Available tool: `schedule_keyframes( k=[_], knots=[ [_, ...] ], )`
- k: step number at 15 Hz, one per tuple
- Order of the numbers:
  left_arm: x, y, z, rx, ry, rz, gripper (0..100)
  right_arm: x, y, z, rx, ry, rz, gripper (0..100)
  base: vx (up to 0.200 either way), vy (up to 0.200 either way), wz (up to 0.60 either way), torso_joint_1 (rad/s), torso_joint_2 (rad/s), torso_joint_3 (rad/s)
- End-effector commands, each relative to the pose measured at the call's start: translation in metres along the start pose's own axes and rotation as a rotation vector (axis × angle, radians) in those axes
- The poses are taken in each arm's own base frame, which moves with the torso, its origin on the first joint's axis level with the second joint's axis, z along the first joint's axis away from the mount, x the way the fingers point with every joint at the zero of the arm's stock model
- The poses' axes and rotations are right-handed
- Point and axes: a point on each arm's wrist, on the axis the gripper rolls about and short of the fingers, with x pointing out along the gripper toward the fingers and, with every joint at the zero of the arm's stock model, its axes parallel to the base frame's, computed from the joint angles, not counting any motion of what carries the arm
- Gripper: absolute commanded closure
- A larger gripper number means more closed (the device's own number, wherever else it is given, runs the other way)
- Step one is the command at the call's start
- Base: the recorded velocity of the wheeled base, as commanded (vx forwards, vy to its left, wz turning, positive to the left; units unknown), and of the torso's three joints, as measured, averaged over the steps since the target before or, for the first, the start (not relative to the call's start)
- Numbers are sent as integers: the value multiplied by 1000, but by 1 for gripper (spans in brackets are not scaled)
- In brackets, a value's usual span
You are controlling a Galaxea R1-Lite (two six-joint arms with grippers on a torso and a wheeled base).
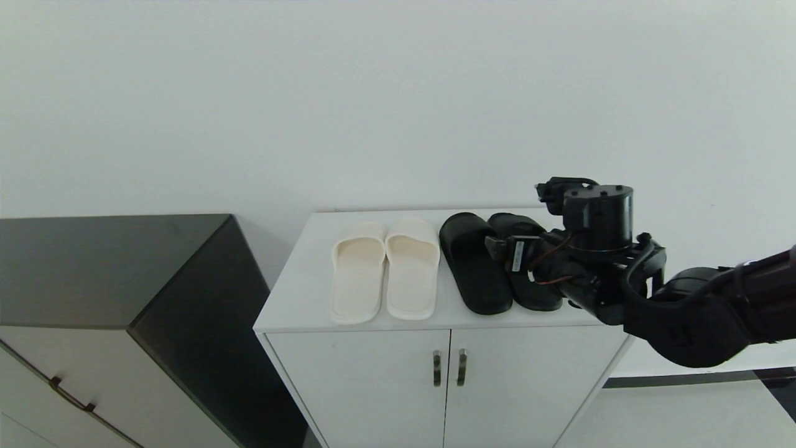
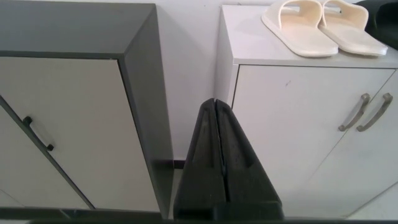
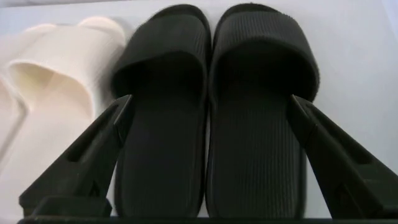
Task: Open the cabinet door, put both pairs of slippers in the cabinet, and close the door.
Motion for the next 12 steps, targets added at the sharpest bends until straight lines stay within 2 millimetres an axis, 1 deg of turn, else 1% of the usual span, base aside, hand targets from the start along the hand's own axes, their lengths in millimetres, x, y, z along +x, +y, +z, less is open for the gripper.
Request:
schedule_keyframes(
  k=[1, 3, 5, 8, 10, 12],
  knots=[
    [0, 0, 0, -1, 0, 1, 100, 19, 5, -14, -15, 28, -25, 0, 0, 0, 0, 0, 0, 0],
    [0, 0, 0, 1, 0, 1, 100, 26, 6, -20, -20, 34, -43, 0, 0, 0, 0, 0, 0, 0],
    [0, 0, 0, 1, 0, 1, 100, 42, 7, -24, -13, 10, -50, 0, 0, 0, 0, 0, 0, 0],
    [0, 0, 0, 2, 0, 1, 100, 60, 14, -26, -10, -16, -41, 0, 0, 0, 0, 0, 0, 0],
    [0, 0, 0, 1, 0, 1, 100, 76, 12, -29, -29, -22, -57, 0, 0, 0, 0, 0, 0, 0],
    [0, 0, 0, 2, -1, 1, 100, 86, 12, -34, -46, -22, -63, 0, 0, 0, 0, 0, 0, 0]
  ],
)
